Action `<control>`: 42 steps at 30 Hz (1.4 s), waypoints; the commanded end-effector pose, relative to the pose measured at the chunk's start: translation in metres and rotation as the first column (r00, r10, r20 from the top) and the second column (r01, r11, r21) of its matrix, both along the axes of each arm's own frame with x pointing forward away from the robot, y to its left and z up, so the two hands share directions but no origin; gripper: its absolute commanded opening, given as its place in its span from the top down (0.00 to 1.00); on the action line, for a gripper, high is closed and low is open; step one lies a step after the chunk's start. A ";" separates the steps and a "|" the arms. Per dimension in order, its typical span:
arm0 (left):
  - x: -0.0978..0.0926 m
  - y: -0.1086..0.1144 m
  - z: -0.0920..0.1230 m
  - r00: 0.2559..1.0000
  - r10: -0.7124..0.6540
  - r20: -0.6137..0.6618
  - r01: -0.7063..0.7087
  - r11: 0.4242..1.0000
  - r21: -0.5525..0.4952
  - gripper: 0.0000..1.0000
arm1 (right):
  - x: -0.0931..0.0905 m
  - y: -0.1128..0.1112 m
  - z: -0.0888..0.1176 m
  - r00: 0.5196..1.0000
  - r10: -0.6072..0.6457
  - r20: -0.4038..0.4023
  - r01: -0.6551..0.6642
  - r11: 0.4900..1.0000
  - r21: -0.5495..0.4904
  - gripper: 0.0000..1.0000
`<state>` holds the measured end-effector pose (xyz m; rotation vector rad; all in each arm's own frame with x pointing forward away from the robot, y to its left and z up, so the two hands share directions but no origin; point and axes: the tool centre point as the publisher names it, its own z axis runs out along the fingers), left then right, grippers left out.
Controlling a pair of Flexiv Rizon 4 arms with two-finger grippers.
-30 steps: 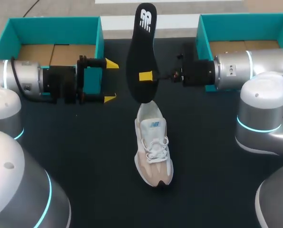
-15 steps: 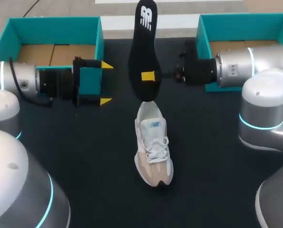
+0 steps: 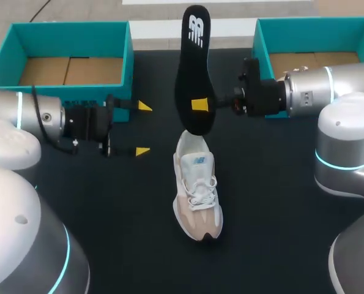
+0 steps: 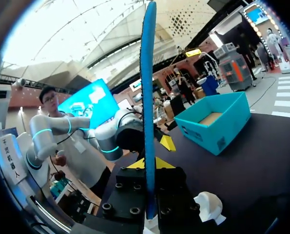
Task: Take the shoe out of the shoebox, open the shoe tongue, remove and reinsert the insole, then place the shoe into the shoebox
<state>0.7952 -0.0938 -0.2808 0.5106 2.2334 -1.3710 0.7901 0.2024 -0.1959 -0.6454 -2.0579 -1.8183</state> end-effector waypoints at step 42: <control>-0.013 -0.038 -0.069 0.943 0.071 -0.325 -0.010 0.982 0.187 0.00 | 0.011 -0.004 -0.071 1.000 0.014 0.026 -0.017 0.993 0.114 1.00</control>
